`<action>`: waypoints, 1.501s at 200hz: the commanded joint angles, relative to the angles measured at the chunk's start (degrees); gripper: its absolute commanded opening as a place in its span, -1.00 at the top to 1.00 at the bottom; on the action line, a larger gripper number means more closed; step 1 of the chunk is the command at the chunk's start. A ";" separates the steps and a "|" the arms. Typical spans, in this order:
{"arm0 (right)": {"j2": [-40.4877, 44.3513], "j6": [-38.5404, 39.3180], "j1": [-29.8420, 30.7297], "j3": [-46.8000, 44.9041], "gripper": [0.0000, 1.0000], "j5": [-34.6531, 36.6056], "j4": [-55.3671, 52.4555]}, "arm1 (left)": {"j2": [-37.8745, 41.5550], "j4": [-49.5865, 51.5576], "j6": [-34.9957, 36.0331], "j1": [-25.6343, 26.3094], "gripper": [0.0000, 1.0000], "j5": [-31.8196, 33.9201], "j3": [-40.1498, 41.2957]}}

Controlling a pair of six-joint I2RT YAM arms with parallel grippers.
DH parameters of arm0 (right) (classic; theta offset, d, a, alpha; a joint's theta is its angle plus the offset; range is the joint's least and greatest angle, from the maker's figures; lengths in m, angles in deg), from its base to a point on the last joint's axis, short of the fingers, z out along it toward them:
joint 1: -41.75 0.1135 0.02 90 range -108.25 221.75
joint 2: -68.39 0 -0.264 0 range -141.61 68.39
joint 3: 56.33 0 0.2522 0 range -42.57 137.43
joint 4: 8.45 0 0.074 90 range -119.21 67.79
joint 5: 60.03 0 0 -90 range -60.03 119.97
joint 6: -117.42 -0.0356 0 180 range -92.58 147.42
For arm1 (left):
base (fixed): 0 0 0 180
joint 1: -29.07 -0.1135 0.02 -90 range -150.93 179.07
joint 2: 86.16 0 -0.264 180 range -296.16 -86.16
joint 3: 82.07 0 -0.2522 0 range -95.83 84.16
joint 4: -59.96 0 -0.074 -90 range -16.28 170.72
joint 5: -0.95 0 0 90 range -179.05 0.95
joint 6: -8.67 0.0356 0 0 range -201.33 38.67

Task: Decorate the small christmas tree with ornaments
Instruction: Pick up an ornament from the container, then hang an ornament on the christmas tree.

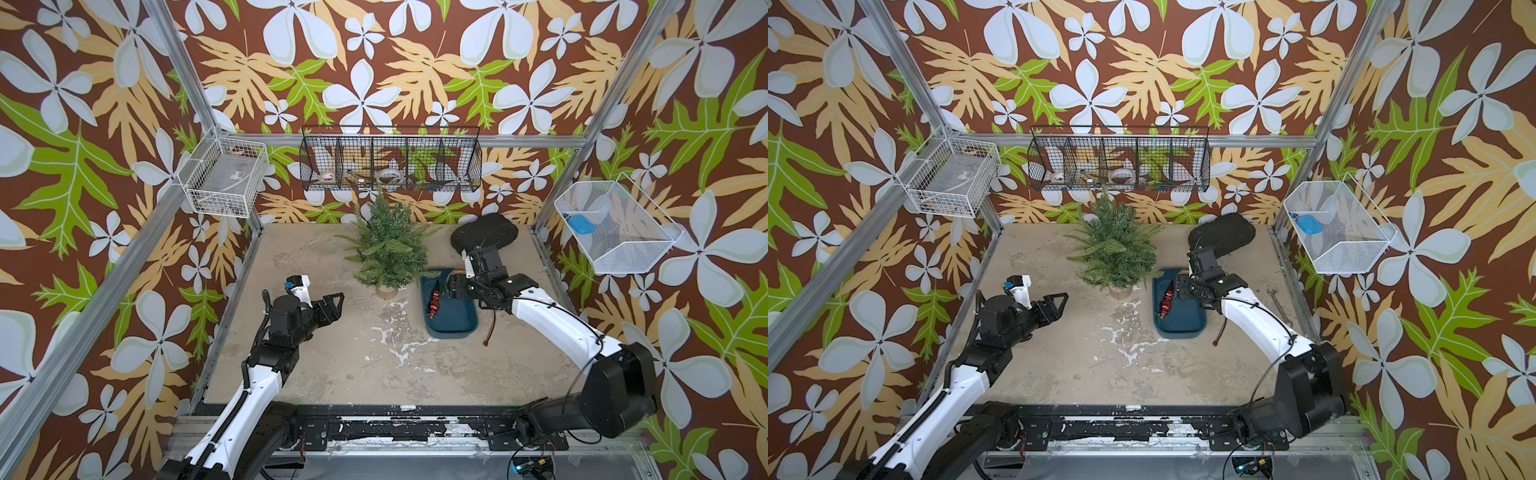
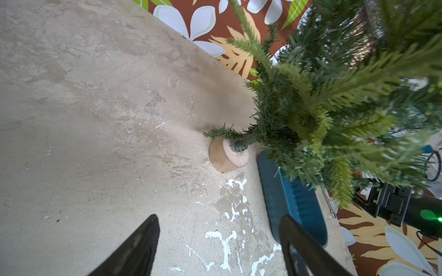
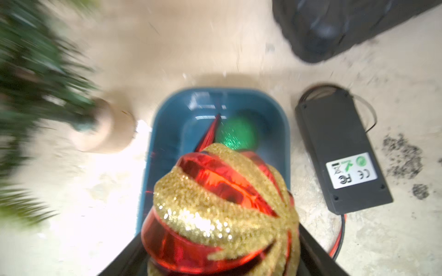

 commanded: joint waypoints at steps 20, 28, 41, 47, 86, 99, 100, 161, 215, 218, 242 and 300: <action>9.33 -0.58 0.15 0.63 -0.43 -7.07 1.16 | 4.59 -1.75 -2.70 -0.11 -0.48 -7.24 -1.76; 11.32 -0.56 0.34 0.74 -0.42 -8.29 1.47 | 5.54 -1.88 -3.58 -0.09 -0.43 -8.67 -2.56; 15.17 -0.71 0.77 0.10 -0.43 -10.54 3.03 | 7.13 -2.11 -4.70 -0.06 -0.31 -10.98 -4.08; 16.77 -0.74 0.86 -0.26 -0.42 -11.74 3.85 | 7.66 -2.30 -5.31 -0.07 -0.27 -11.95 -4.66; 24.32 -0.46 4.23 -1.91 -0.41 -11.68 8.58 | 9.05 -6.99 -11.10 4.51 -0.10 -15.46 -7.94; 25.78 -0.93 5.17 -2.29 -0.41 -11.94 10.57 | 8.68 -9.22 -13.10 7.76 -0.08 -14.93 -8.94; 25.91 -0.92 5.19 -2.27 -0.41 -11.90 10.70 | 8.69 -9.42 -13.26 8.06 -0.08 -14.83 -8.99; 27.93 -1.97 8.34 -1.97 -0.39 -9.79 16.50 | 2.60 -17.46 -16.50 23.09 -0.03 -9.41 -11.82; 28.24 -6.10 8.38 -2.35 -0.39 -14.88 23.19 | -1.83 -25.62 -18.96 31.43 -0.02 -5.93 -12.83; 28.21 -6.30 8.43 -2.22 -0.39 -14.99 23.30 | -2.10 -26.06 -19.14 31.89 -0.02 -5.58 -12.83; 28.36 -8.06 9.64 -2.50 -0.39 -15.86 25.63 | -4.87 -30.50 -19.54 36.02 0.01 -2.21 -13.08; 27.50 -8.64 15.51 -3.91 -0.38 -11.67 31.80 | -10.33 -38.41 -18.17 41.42 -0.02 3.36 -14.28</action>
